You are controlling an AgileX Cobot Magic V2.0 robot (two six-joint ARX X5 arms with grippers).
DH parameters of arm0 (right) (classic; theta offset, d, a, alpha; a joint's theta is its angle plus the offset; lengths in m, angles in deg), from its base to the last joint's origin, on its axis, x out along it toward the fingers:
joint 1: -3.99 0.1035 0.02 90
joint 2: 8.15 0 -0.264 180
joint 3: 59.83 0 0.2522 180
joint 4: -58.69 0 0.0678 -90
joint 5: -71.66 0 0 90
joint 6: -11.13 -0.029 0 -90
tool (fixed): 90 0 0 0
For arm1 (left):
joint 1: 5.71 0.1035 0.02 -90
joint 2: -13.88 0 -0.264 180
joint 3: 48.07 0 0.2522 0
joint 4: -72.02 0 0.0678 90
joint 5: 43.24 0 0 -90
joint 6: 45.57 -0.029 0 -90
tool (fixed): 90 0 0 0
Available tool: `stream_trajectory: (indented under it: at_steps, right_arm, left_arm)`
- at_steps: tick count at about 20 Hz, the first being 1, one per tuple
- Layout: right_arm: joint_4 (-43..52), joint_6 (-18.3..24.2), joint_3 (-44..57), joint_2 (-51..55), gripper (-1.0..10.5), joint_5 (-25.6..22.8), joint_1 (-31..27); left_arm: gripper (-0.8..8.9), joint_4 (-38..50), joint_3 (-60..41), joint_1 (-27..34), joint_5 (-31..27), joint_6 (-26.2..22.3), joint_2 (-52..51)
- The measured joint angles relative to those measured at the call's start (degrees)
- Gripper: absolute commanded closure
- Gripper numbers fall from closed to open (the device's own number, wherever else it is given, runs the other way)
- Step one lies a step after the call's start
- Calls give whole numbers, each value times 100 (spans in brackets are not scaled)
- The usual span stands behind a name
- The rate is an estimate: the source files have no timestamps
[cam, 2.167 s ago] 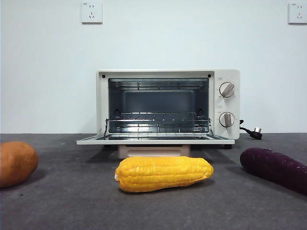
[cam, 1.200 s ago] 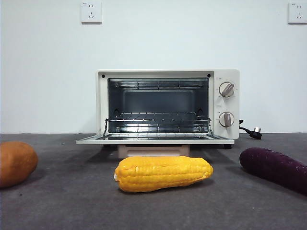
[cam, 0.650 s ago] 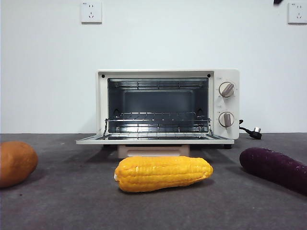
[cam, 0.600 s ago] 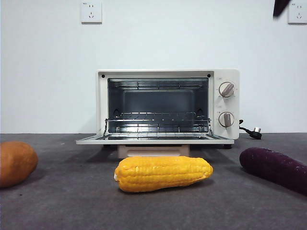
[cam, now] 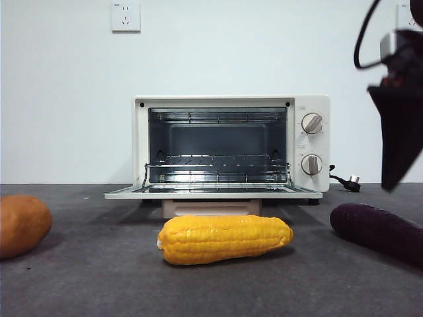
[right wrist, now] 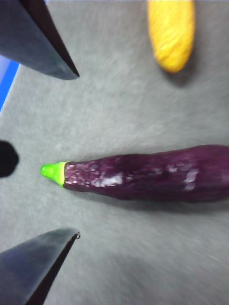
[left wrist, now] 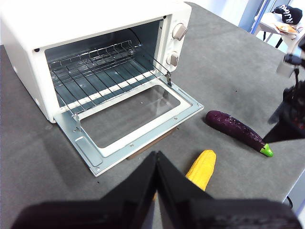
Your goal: Take the eggplant from the table,put the eggplant in the oven
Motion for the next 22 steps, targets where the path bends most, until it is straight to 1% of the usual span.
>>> stream_trajectory:
  at_steps: [4, 6, 8, 11, 16, 22]
  right_arm:
    - [474, -188, 511, 0, 402, -17, 79]
    - [754, -258, 706, 0, 467, -48, 107]
    - [1005, -376, 885, 0, 494, -92, 138]
    - [1139, -509, 979, 0, 708, -350, 210]
    - [1152, -529, 979, 0, 944, -413, 216]
    - [1152, -527, 979, 0, 955, -411, 216]
  left_arm:
    - [819, 0, 0, 0, 0, 0, 0]
    - [819, 0, 0, 2, 0, 0, 0]
    - [819, 0, 0, 0, 0, 0, 0]
    - [819, -2, 0, 0, 0, 0, 0]
    - [819, 0, 0, 0, 0, 0, 0]
    - [819, -2, 0, 0, 0, 0, 2]
